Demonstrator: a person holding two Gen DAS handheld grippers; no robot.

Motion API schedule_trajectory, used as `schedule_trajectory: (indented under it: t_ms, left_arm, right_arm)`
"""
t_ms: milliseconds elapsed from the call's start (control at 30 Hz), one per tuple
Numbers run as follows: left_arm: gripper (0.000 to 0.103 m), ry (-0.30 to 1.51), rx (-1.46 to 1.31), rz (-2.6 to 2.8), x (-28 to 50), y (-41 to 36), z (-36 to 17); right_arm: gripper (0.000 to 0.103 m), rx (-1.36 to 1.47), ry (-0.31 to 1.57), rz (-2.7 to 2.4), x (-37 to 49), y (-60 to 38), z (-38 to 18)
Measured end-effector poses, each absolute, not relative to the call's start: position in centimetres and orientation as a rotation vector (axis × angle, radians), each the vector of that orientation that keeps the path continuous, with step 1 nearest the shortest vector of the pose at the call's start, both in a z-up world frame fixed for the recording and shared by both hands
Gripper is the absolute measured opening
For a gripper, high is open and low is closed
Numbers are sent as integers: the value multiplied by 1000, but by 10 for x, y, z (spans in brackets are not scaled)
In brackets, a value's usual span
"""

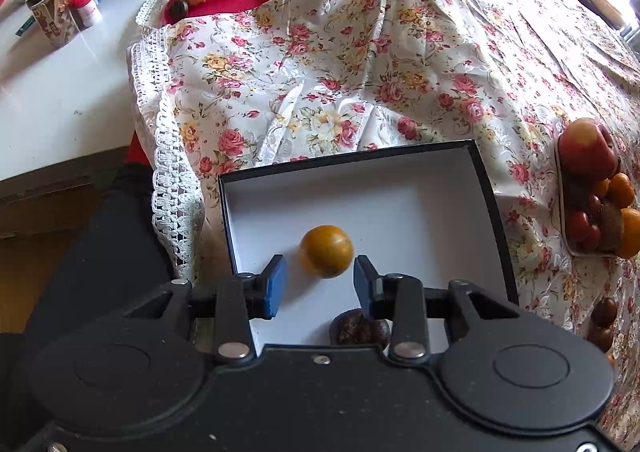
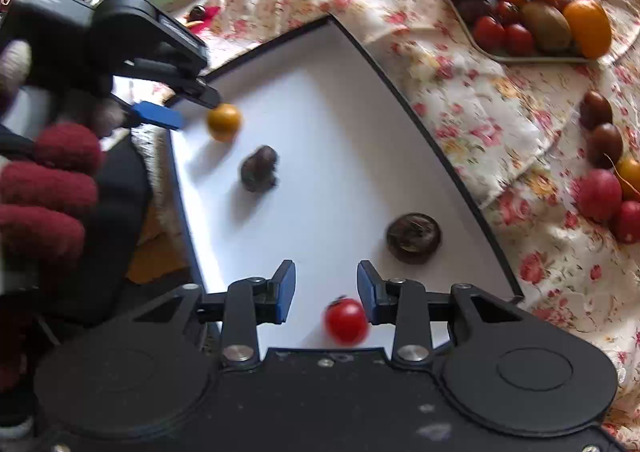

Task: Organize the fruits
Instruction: 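Move both open tools back from the box to the fruit pile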

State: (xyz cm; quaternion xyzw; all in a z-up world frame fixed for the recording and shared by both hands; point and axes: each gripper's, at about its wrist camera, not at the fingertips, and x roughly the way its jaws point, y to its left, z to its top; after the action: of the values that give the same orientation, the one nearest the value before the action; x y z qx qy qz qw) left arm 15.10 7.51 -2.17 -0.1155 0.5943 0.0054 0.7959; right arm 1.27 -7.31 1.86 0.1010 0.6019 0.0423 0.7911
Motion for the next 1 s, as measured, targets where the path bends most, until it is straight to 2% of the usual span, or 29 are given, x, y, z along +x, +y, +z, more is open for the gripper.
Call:
schedule_trajectory:
  t_ms: [467,667,1000]
  left_arm:
    - [45,1209,-185,6,149,62,-10]
    - [45,1158,-97,-34,145,37,-4]
    - [45,1099,-53,-157,137,11,9]
  right_arm:
    - [36,240,1302,-79,27,-97,6]
    - [36,402,1312,-123,29,-120,7]
    - [36,437,1203,-135,11,-177,47]
